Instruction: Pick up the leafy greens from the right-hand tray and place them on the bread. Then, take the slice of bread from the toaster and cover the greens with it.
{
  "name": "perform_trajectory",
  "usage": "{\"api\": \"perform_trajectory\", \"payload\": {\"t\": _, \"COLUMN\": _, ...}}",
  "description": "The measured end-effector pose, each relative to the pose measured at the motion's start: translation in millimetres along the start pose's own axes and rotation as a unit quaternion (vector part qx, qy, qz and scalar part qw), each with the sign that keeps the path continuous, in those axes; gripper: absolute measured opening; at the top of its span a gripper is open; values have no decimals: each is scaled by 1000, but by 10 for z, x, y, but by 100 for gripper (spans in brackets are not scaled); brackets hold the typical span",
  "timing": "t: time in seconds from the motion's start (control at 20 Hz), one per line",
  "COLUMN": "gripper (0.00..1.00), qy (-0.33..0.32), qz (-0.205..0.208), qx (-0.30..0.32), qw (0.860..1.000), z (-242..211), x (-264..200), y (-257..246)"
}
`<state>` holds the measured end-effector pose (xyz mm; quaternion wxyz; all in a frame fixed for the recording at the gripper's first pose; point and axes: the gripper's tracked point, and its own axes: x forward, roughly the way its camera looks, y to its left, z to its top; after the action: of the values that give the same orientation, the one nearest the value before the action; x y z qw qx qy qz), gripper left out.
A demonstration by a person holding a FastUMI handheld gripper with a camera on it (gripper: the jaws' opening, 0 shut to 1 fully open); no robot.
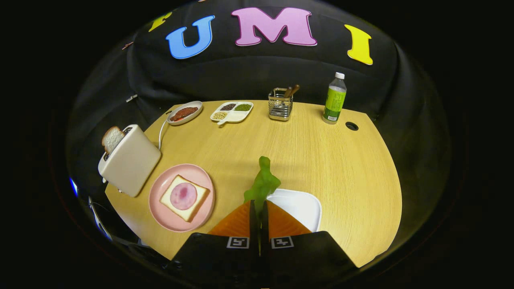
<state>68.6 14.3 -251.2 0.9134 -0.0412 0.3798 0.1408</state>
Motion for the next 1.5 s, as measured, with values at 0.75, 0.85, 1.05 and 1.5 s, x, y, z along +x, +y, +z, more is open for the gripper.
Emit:
{"api": "perform_trajectory", "payload": {"t": 0.75, "gripper": 5, "qy": -9, "qz": 45, "qx": -45, "qw": 998, "z": 54, "x": 158, "y": 1544}}
{"api": "perform_trajectory", "payload": {"t": 0.85, "gripper": 5, "qy": 0, "qz": 47, "qx": -65, "qw": 997, "z": 6, "x": 256, "y": 1685}}
{"api": "perform_trajectory", "payload": {"t": 1.05, "gripper": 8, "qy": 16, "qz": 49, "qx": -89, "qw": 995, "z": -70, "x": 430, "y": 1824}}
{"api": "perform_trajectory", "payload": {"t": 1.5, "gripper": 19, "qy": 44, "qz": 41, "qx": -128, "qw": 990, "z": -269, "x": 639, "y": 1871}}
